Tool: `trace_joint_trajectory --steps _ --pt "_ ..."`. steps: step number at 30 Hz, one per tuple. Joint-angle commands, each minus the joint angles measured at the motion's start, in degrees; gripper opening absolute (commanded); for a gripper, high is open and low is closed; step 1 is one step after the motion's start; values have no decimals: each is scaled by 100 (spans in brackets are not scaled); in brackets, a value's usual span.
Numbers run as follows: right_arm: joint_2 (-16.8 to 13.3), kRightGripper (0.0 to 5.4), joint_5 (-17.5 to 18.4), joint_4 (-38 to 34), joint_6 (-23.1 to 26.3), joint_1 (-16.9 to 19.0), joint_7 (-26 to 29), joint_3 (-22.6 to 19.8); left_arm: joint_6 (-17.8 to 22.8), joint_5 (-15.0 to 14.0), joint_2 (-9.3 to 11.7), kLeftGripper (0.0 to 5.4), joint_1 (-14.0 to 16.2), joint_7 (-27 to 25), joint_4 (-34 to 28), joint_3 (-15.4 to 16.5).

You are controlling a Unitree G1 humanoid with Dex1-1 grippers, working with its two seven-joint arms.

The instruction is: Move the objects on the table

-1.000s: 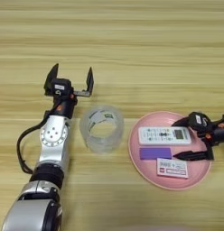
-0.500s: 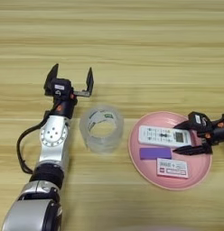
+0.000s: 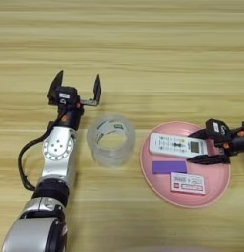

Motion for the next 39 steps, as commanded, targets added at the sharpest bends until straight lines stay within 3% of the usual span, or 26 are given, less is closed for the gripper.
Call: trace_joint_trajectory --steps 1,12,14,16,20,23,30,34,39 --pt "-69 289 166 -224 84 -130 -53 -245 -60 -58 23 540 -101 -26 61 6" --pt "-178 289 459 -823 275 -43 -84 -565 -80 -172 130 540 -193 -296 -41 10" --pt "-190 289 494 -908 305 -15 -95 -577 -55 -395 132 540 -187 -665 -225 -46" --pt "-194 289 567 -1018 336 23 -80 -591 151 -799 129 540 -124 -1365 -639 -201" --pt "-217 289 725 -1260 453 80 -45 -634 538 -1291 170 540 127 -2331 -1418 -521" --pt "-245 289 803 -1361 497 115 -35 -656 859 -1598 183 540 306 -2736 -1961 -649" --pt "-283 289 1014 -1617 638 185 18 -725 2146 -2699 246 540 719 -3528 -3376 -782" --pt "-281 289 1075 -1699 690 210 47 -747 2597 -2984 322 540 939 -3913 -3873 -885" --pt "-247 289 1464 -1943 990 240 131 -815 2728 -2797 353 540 1121 -4227 -4057 -1088"
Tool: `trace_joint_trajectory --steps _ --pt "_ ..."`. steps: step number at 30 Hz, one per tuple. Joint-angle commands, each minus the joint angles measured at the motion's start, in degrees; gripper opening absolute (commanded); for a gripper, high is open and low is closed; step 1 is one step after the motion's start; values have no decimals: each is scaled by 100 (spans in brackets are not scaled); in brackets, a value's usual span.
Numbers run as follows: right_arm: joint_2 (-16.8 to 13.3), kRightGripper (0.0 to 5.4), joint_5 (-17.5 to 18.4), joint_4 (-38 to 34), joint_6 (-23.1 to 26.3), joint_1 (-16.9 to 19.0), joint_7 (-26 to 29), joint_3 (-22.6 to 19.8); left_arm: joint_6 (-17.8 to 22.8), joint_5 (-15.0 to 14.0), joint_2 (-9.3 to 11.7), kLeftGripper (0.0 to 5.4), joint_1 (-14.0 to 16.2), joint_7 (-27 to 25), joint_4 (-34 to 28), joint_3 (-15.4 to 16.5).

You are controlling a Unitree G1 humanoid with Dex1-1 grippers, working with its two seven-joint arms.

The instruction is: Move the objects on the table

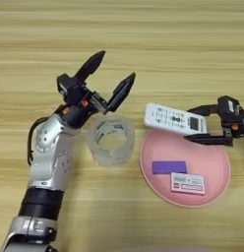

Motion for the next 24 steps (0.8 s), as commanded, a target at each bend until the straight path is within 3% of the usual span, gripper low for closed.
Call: trace_joint_trajectory --steps 1,3,9,24 --pt "-32 289 350 -291 270 25 93 -122 101 154 96 540 150 -288 -169 -204" --pt "-25 289 447 -358 344 30 94 -139 -7 333 118 540 174 -371 -134 -297" --pt "3 289 548 -456 441 49 90 -115 -21 492 123 540 133 -618 51 -434" --pt "21 289 557 -485 466 40 107 -105 49 519 160 540 146 -1270 38 -733"
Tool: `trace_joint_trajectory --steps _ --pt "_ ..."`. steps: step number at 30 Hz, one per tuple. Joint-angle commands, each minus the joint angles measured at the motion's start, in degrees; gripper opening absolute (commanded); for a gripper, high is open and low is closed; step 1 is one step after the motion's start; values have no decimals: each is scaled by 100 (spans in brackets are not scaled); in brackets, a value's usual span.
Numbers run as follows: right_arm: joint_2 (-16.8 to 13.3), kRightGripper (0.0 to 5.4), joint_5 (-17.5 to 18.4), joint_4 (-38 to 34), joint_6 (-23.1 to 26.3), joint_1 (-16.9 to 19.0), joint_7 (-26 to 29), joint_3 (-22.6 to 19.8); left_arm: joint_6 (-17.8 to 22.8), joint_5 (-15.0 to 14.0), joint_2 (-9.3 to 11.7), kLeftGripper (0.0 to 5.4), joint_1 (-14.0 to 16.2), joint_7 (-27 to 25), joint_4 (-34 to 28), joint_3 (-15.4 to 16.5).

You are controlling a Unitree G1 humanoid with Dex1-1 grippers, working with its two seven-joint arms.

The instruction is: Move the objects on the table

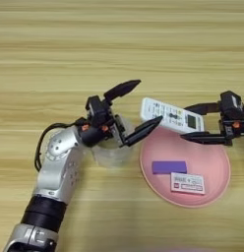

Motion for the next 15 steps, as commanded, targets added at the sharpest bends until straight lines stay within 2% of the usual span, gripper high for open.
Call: trace_joint_trajectory --steps 1,15 --pt "-1 289 54 -99 19 -13 22 -11 40 69 66 540 -26 -131 -86 -87" --pt "12 289 154 -226 94 13 33 15 3 94 60 540 -55 -279 -62 -203"
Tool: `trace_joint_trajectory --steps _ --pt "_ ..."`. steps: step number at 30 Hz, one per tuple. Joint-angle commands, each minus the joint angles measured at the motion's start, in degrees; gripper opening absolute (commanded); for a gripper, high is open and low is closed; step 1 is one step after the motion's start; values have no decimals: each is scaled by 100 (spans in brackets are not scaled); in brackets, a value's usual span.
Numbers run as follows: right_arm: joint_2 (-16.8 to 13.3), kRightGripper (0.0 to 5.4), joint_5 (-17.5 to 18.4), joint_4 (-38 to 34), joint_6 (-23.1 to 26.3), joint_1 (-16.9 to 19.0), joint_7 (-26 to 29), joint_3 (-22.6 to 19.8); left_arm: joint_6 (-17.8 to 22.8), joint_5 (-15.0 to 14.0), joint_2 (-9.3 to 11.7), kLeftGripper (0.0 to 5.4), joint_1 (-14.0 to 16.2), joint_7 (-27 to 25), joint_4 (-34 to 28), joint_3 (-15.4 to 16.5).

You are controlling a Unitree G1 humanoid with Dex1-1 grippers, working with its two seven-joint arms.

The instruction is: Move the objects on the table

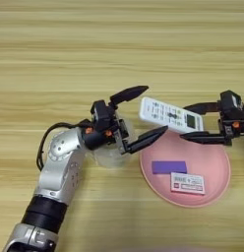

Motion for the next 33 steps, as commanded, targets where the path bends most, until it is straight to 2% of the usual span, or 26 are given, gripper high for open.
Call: trace_joint_trajectory --steps 1,21,33 --pt "6 289 71 -135 82 13 30 22 -13 79 -7 540 -74 -53 -54 -56" --pt "28 289 203 -377 180 26 51 47 -69 78 -146 540 -293 -178 5 -196" --pt "12 289 425 -332 311 -71 93 -61 -65 64 -189 417 -288 -277 22 -189"
